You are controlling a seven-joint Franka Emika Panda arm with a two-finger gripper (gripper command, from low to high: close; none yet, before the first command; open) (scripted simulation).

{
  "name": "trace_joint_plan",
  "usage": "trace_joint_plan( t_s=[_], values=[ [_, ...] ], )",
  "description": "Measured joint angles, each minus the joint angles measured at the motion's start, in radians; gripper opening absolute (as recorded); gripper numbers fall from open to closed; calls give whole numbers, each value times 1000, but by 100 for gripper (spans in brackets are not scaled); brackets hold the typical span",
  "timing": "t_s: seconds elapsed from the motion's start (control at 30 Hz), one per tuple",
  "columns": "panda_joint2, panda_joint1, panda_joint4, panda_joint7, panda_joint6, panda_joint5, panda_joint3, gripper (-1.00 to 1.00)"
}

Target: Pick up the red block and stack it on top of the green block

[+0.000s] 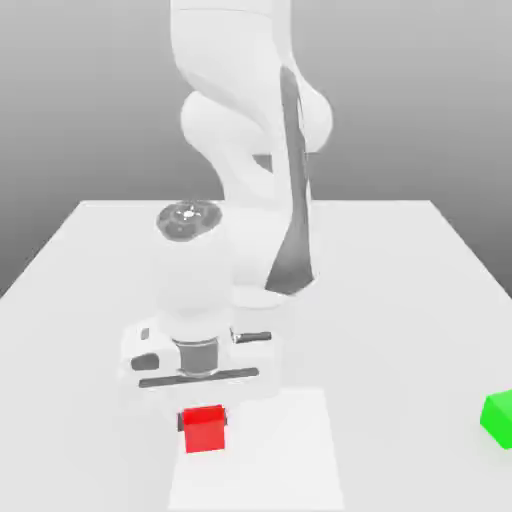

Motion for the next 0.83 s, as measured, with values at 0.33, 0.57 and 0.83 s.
trace_joint_plan(
  t_s=[0.33, 0.57, 0.83],
  values=[
    [-103, 240, 114, 63, -228, -100, 134, -100],
    [-51, 434, 251, 90, -313, -145, 314, -100],
    [123, 552, 328, 162, -220, -255, 324, 100]
  ],
)
